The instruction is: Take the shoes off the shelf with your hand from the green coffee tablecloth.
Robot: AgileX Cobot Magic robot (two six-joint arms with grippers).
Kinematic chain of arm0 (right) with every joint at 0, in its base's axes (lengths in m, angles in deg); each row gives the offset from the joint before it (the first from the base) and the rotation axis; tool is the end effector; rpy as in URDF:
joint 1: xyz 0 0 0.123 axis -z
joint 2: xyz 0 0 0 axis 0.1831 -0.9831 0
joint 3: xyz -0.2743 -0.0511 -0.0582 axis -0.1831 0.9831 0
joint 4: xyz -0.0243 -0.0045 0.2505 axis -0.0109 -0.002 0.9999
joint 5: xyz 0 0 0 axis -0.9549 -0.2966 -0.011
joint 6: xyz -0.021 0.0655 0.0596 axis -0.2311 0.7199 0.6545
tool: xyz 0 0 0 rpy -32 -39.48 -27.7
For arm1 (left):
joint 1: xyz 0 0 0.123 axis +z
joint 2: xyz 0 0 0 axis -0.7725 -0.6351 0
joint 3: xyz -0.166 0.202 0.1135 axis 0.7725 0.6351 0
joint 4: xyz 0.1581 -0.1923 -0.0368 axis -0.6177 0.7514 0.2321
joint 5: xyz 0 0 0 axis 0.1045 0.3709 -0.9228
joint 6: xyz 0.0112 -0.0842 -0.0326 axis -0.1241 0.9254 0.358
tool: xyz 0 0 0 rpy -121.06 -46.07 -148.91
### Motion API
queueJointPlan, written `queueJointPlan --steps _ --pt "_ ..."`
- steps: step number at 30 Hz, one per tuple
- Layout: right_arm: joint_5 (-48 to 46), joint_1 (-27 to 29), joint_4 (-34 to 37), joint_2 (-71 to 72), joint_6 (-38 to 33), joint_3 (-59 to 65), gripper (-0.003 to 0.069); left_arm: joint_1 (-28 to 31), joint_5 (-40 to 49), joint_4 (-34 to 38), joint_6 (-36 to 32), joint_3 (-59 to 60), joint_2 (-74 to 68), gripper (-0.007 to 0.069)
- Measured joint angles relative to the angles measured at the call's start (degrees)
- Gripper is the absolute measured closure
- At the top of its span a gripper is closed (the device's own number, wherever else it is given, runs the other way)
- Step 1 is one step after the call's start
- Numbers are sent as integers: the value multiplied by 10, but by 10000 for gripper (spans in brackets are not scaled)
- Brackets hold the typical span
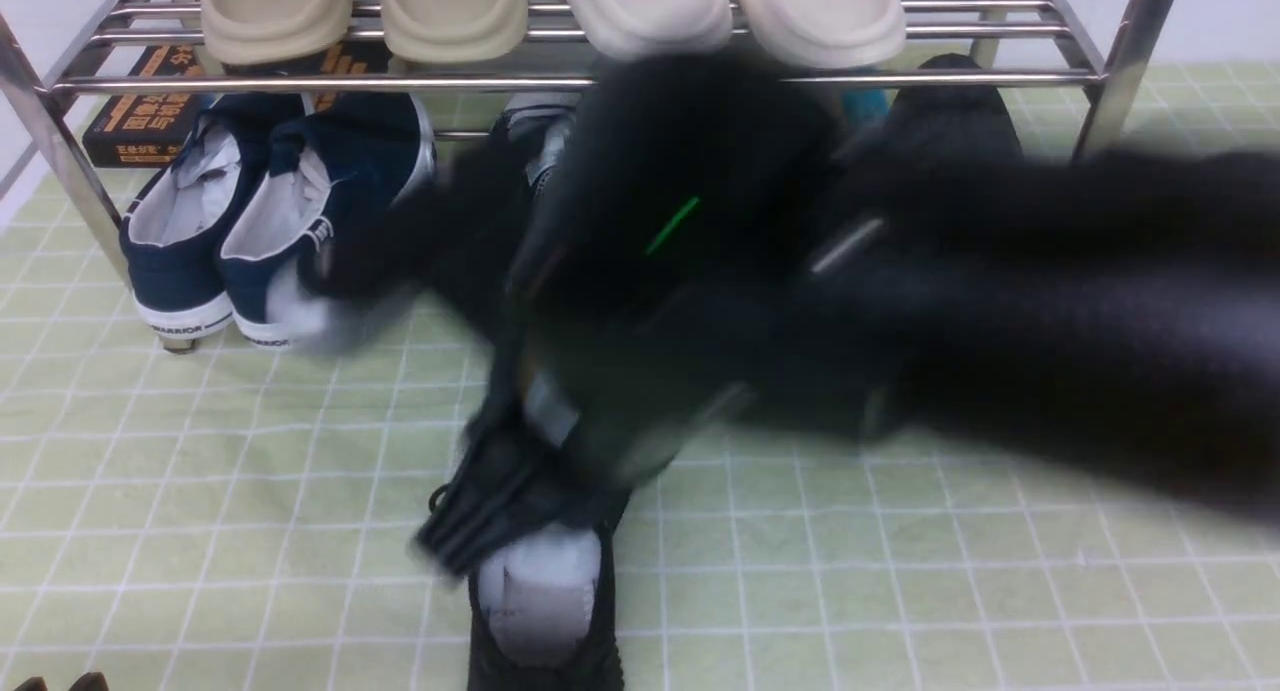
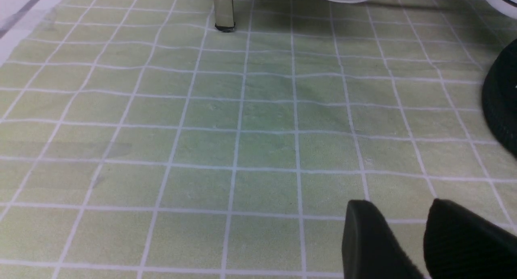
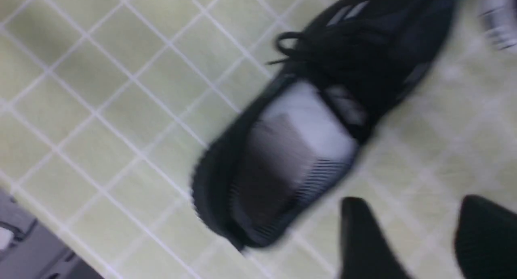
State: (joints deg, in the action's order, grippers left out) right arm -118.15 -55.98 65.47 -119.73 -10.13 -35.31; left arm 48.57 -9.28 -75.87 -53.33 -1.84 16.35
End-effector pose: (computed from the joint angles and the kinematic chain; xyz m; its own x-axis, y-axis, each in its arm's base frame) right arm 0.1735 0.3343 0.3661 -0.5764 -0.6275 -0.5234 -0.6874 0.7187 -0.1046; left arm 0.0521 0.0008 0.1742 -0.2944 -0.0235 -0.9554 -0.0017 0.9997 -0.0241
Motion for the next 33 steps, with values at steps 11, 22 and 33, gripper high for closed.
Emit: queueJointPlan --steps 11,22,33 --pt "-22 228 8 144 38 131 670 0 0 -1 0 0 0 384" --pt "143 335 6 72 93 251 398 0 0 -1 0 0 0 384" --pt "286 362 -99 -40 179 251 160 0 0 -1 0 0 0 384"
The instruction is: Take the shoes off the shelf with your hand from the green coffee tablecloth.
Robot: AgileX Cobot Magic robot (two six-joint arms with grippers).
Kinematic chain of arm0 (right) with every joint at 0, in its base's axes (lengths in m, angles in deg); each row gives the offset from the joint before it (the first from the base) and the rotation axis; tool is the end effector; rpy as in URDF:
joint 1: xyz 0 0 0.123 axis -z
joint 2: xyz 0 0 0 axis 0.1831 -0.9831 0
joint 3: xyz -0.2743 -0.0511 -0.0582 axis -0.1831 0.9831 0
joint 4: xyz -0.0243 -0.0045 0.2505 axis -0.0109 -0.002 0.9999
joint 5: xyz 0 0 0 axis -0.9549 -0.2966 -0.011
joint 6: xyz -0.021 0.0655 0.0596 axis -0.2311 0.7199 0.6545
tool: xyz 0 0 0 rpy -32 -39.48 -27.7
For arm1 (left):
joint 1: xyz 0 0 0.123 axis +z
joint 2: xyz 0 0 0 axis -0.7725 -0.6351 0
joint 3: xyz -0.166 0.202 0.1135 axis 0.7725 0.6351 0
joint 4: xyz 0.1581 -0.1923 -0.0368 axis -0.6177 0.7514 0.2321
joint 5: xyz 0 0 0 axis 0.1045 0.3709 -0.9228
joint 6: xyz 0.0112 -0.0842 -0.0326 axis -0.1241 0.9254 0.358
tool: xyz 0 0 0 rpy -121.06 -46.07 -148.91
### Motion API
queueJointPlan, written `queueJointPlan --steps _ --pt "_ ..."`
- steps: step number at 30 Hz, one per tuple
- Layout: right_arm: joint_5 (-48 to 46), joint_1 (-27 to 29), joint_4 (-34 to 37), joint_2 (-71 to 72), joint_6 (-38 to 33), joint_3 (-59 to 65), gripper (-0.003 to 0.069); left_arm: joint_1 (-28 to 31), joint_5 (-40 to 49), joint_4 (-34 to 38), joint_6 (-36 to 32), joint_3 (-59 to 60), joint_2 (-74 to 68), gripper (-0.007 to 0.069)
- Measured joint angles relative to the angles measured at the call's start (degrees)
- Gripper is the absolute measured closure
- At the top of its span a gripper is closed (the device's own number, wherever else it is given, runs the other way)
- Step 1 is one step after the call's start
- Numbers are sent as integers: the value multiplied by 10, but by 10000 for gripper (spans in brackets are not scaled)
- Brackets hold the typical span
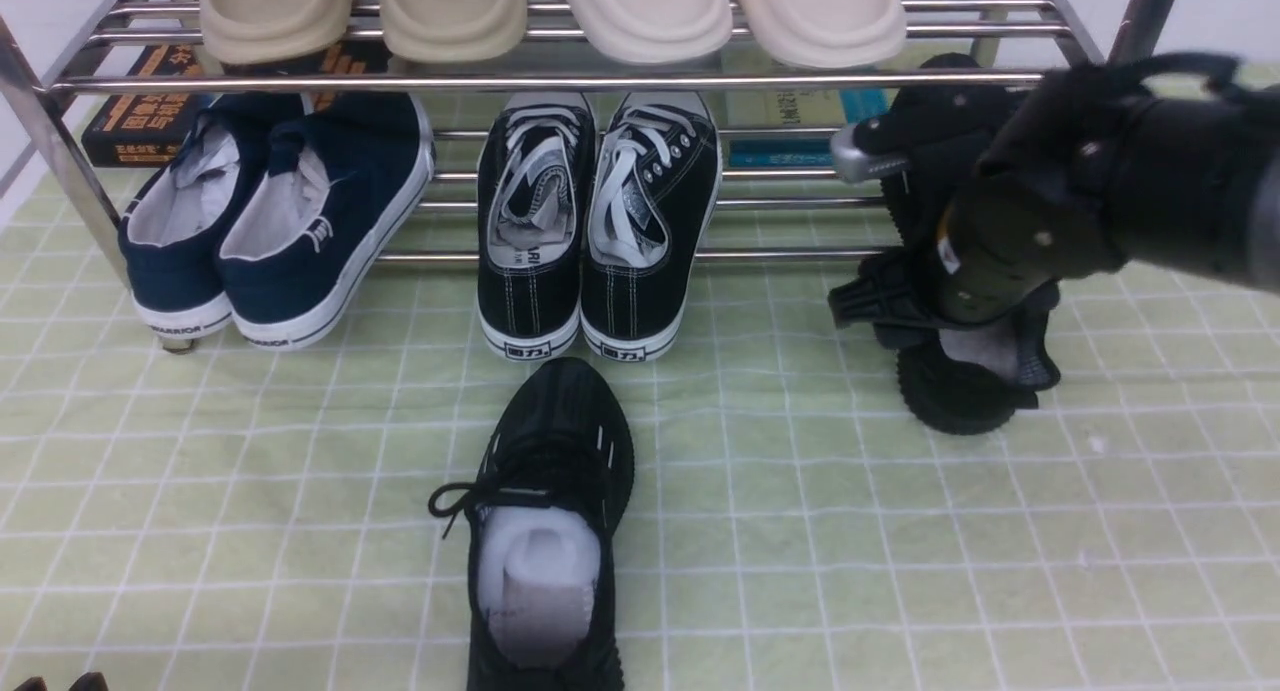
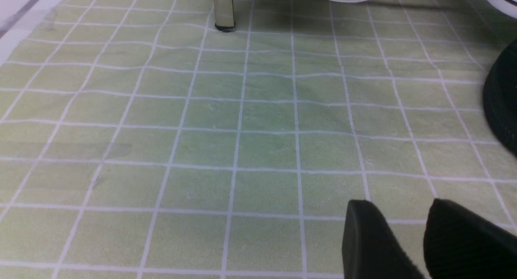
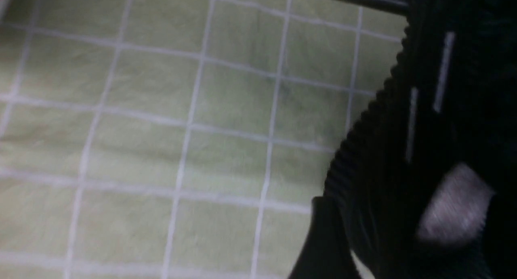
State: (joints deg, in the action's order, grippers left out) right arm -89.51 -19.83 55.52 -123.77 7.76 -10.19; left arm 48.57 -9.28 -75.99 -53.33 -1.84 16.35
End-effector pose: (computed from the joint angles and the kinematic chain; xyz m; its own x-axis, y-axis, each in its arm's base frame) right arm 0.3499 0.1733 0.2346 -0.8216 -0.1127 -0.5588 -0.0819 0.9934 -0.0799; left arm 0.0521 0.0009 0.1742 -0.2943 -0.0216 -0.9555 -0.0019 0.9998 -0.0220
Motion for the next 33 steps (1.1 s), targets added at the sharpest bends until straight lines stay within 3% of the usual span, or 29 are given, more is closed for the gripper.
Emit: queueJointPlan --steps 3,7,8,9,10,11,13,17,23,27,33 --pt "17 0 -39 -23 38 0 192 0 0 0 0 0 0 384" --pt "21 0 -69 -42 64 0 313 0 0 0 0 0 0 384" --pt "21 0 -72 -43 65 0 357 0 0 0 0 0 0 384" --pt "21 0 -72 -44 68 1 459 0 0 0 0 0 0 384" --pt "21 0 -72 -44 68 1 459 0 0 0 0 0 0 384" --pt "20 0 -74 -44 68 1 581 0 0 -1 0 0 0 384" --pt "19 -1 -74 -43 68 1 650 0 0 -1 0 0 0 384" --pt "-26 -12 -66 -19 46 4 659 0 0 -1 0 0 0 384" --pt "-159 -61 7 73 -37 -10 659 0 0 -1 0 0 0 384" --pt "-280 -107 89 164 -114 -47 659 0 0 -1 0 0 0 384" --pt "-312 -126 201 214 -136 -50 659 0 0 -1 0 0 0 384"
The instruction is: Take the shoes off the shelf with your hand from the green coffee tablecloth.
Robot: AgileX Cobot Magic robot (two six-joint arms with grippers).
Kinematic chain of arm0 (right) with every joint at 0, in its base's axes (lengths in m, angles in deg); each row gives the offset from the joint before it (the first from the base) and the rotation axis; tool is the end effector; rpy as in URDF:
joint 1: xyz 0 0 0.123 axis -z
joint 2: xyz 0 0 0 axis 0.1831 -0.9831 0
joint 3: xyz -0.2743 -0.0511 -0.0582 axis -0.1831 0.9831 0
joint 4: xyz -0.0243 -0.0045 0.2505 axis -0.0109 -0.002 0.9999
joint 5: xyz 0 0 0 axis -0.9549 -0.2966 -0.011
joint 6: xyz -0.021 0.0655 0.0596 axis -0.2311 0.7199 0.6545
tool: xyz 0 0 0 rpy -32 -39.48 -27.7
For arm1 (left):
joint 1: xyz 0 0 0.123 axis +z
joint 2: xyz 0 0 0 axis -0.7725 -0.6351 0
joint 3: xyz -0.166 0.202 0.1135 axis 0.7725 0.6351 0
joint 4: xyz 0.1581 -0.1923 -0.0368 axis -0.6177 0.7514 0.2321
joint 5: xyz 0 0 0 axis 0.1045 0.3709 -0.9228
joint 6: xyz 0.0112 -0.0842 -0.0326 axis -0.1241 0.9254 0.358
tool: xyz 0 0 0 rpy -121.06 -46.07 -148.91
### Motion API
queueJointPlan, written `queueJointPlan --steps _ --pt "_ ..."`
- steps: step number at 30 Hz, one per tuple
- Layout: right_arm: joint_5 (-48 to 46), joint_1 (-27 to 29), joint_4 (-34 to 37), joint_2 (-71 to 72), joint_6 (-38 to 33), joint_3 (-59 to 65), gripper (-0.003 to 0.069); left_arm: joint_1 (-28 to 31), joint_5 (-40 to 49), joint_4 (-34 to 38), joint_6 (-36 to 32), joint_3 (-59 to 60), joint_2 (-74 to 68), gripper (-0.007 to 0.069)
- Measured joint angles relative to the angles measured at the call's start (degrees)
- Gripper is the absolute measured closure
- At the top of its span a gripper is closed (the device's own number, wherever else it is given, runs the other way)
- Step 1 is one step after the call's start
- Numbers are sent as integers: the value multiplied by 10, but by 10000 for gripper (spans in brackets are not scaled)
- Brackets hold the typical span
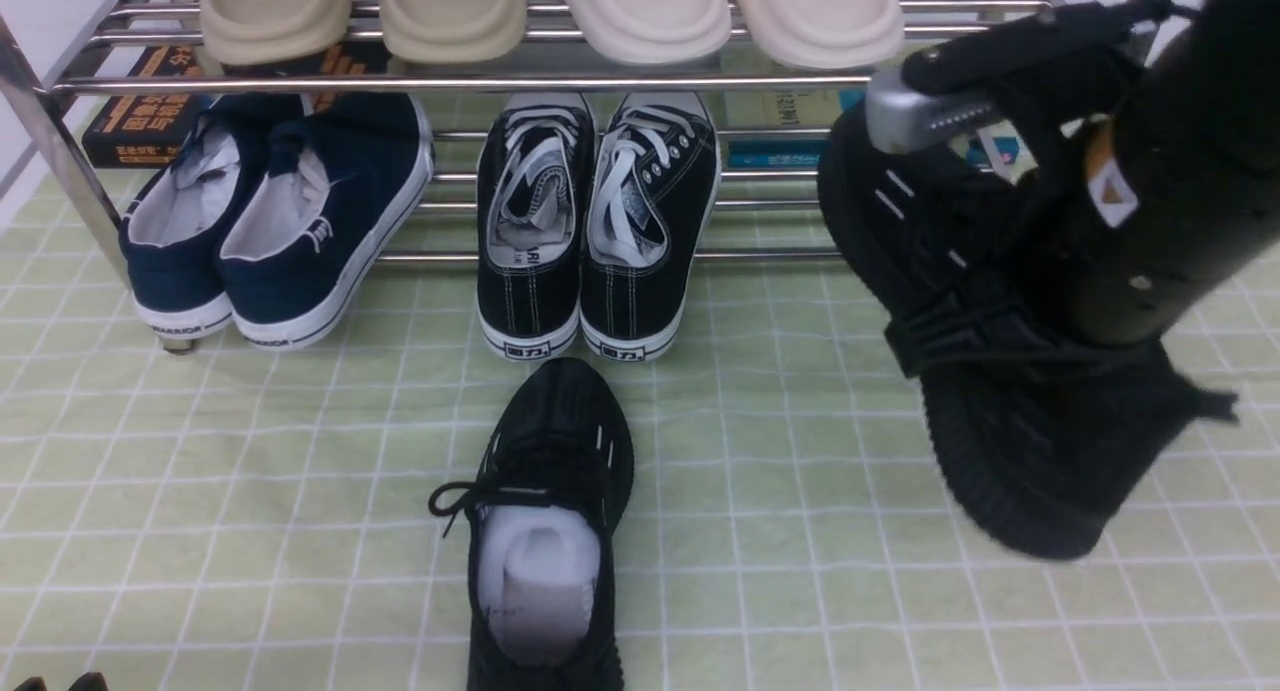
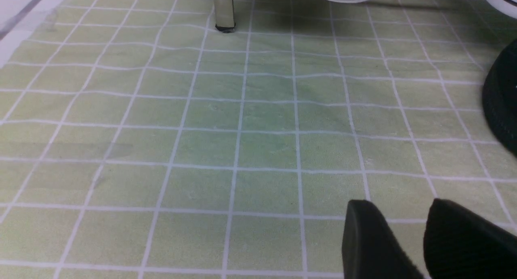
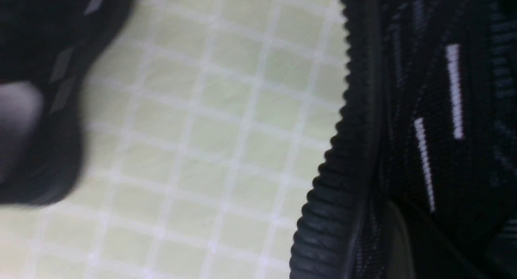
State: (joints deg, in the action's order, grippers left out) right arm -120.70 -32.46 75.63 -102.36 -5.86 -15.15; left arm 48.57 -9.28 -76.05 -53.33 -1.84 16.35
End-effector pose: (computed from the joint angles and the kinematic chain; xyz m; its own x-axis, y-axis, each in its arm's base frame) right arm 0.2166 0.1864 0.3611 -0.8877 -0.2484 -0.3876 -0.2906 0.9554 0.0533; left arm 0.0521 0.0009 0.1742 -0.2942 -0.0206 -0.9555 -0.0020 0.9998 -0.0209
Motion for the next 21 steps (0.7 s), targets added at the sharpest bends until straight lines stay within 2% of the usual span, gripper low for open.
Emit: queueJointPlan --steps 3,6,15,21 --pt "-1 -13 51 -1 0 11 657 0 0 -1 0 0 0 384" --pt "-4 -31 72 -13 7 18 653 0 0 -1 0 0 0 384" --pt "12 -49 96 -104 22 19 645 0 0 -1 0 0 0 384" --pt "70 -50 112 -169 35 19 641 0 0 -1 0 0 0 384"
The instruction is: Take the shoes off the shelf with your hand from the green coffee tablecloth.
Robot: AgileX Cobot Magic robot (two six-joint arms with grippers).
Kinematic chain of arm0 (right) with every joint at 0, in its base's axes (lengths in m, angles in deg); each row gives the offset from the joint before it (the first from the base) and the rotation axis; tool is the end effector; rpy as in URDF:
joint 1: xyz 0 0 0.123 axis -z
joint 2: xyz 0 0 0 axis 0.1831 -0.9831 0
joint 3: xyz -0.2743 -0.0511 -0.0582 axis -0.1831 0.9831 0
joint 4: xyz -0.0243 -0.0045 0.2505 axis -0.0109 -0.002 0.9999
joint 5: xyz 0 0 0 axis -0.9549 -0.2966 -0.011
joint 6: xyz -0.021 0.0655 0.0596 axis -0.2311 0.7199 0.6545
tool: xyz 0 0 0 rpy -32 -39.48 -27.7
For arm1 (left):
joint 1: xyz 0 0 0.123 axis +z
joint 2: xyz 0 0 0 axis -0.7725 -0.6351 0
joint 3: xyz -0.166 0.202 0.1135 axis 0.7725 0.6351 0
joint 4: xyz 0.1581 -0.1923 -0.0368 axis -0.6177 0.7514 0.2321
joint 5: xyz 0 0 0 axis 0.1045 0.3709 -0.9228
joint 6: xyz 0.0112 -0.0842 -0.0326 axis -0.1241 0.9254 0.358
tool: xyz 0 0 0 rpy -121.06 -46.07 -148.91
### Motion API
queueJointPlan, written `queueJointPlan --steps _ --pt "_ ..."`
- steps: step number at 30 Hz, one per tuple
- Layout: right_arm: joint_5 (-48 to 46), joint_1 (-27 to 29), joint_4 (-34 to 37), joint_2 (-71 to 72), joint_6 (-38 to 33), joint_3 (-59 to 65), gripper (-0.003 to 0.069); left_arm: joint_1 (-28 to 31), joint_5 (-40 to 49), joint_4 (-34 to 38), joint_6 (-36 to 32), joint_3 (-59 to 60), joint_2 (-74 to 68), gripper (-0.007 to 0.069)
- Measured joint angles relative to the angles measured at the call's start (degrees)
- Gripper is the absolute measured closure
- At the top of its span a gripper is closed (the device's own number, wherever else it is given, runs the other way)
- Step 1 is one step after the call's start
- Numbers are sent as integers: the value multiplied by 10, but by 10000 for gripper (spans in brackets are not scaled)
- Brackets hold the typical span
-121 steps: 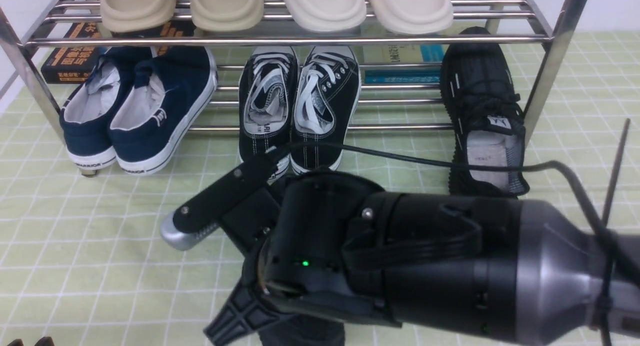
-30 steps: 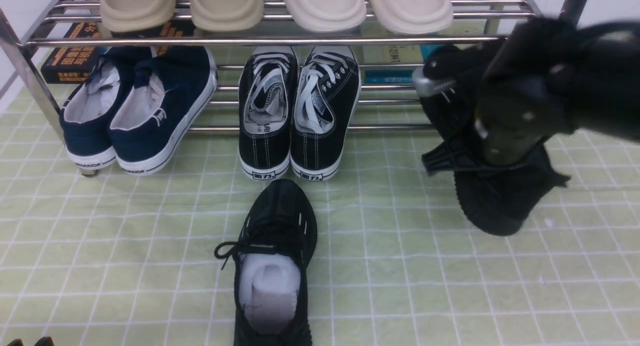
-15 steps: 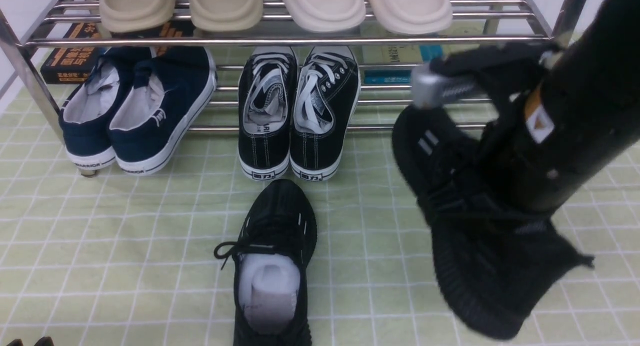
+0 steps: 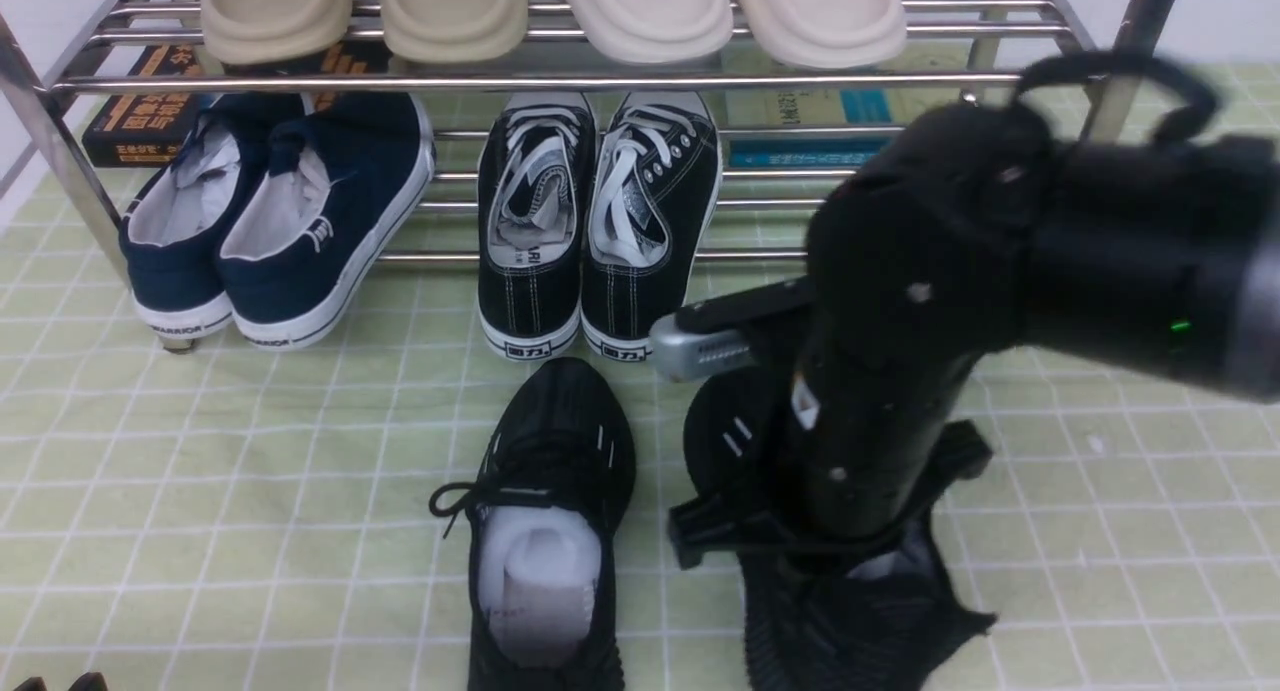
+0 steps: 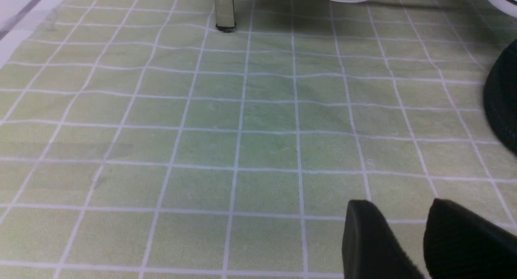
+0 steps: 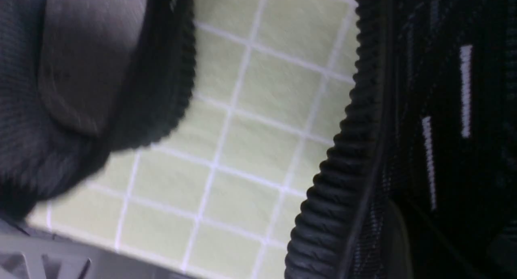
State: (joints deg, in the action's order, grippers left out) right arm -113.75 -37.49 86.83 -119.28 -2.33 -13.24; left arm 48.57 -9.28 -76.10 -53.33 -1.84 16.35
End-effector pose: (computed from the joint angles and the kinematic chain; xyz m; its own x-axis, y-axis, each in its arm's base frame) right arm 0.2295 0.2629 0.2599 -0.9591 -0.2586 -0.1151 -0.2733 0.9518 0.1395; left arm 0.0521 0.0009 0.1742 -0.2942 -0.0198 -0.9555 -0.0021 0.9998 -0.0201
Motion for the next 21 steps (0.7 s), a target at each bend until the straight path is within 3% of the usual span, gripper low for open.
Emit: queueJointPlan --steps 11,21 --pt "110 0 7 -38 45 0 629 0 0 0 0 0 0 384" --pt "136 -8 3 -38 49 0 585 0 0 0 0 0 0 384"
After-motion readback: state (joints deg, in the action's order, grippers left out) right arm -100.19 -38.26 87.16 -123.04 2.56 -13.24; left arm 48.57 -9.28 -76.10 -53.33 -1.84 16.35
